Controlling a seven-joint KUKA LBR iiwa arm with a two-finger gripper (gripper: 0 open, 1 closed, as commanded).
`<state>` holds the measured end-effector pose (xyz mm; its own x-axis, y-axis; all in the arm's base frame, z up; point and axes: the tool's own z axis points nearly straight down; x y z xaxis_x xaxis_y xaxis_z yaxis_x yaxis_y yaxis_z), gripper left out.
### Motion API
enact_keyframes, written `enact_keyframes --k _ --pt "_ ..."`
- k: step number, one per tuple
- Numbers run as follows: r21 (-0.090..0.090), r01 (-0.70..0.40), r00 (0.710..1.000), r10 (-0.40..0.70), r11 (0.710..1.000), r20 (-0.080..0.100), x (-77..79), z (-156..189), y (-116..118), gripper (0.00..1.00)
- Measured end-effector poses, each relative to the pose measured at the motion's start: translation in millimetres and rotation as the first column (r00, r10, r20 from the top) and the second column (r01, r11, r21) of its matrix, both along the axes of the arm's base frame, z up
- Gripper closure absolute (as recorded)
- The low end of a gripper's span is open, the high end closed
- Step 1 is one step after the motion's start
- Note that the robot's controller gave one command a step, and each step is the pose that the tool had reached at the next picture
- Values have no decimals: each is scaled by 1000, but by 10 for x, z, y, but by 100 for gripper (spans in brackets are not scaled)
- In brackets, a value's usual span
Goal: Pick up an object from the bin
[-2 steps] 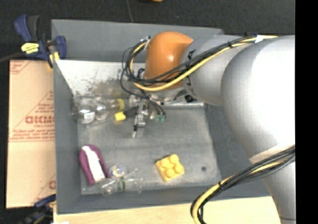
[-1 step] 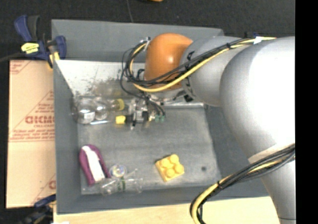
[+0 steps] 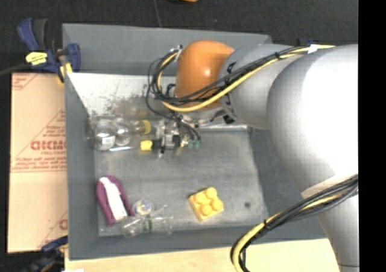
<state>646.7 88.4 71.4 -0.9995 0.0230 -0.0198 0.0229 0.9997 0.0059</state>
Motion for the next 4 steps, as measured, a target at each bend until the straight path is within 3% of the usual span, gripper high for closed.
enact_keyframes --k 1,2,3,4 --pt "-6 -96 995 96 995 3 -91 1 206 100" --pt "-1 -67 998 67 998 -2 1 407 83 100" --pt "-13 -138 990 138 990 -2 -70 789 105 100" --pt "-6 -32 999 32 999 6 18 687 -72 100"
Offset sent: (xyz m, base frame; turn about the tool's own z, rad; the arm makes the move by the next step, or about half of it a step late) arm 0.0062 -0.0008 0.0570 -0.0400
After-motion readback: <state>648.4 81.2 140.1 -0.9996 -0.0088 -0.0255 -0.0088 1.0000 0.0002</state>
